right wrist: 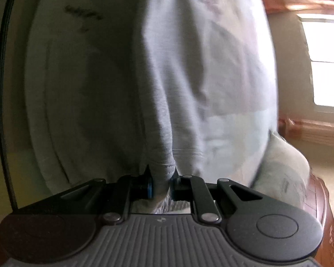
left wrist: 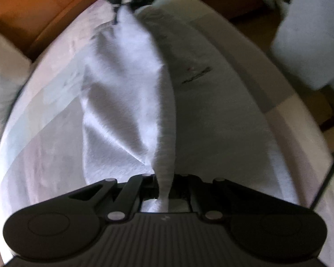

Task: Fold clothes

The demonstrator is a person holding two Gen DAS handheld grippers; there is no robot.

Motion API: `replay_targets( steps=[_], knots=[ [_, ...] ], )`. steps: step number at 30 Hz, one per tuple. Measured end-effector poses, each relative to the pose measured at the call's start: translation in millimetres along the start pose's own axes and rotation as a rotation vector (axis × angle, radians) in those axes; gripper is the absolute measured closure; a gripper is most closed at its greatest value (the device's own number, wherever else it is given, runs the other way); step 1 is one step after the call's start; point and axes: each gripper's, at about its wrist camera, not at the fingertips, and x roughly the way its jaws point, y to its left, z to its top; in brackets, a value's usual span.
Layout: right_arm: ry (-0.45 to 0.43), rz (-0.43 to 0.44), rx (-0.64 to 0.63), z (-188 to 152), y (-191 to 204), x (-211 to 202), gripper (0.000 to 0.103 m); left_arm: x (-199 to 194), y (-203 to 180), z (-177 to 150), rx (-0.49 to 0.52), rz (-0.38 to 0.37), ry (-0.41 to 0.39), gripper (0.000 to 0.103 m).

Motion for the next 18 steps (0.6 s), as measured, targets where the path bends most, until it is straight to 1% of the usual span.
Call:
replay_targets(
  steps=[1,3,5,7,10,12,15,18],
  knots=[
    [-0.004,0.011,0.007,-1.1,1.8,-2.5,0.087,-3.1,-5.0,-0.9,0.008,-0.016,-0.006,0.102],
    [-0.002,0.005,-0.055,-4.8,16.7,-3.0,0.087,-8.8,-13.8,-1.5,0.017,-0.051,-0.019,0.102],
    [0.014,0.013,-0.057,-10.0,25.1,2.0,0.087,-11.1,-16.8,3.0,0.004,-0.102,-0.041,0.102],
    [0.038,0.030,-0.040,-15.7,30.7,9.2,0.087,-4.0,-10.7,12.0,0.015,-0.146,-0.062,0.102],
    [0.064,0.035,-0.047,-22.5,34.3,17.3,0.087,11.3,2.2,29.5,0.043,-0.200,-0.091,0.102],
    [0.067,0.034,-0.033,-24.4,29.9,16.3,0.087,10.4,-2.5,30.7,0.050,-0.223,-0.105,0.102],
    [0.076,0.034,-0.003,-26.8,25.1,14.2,0.087,15.7,-11.0,28.9,0.068,-0.231,-0.100,0.102],
    [0.071,0.042,-0.046,-27.9,34.6,14.8,0.087,24.2,-15.1,29.1,0.081,-0.243,-0.091,0.102]
  ],
)
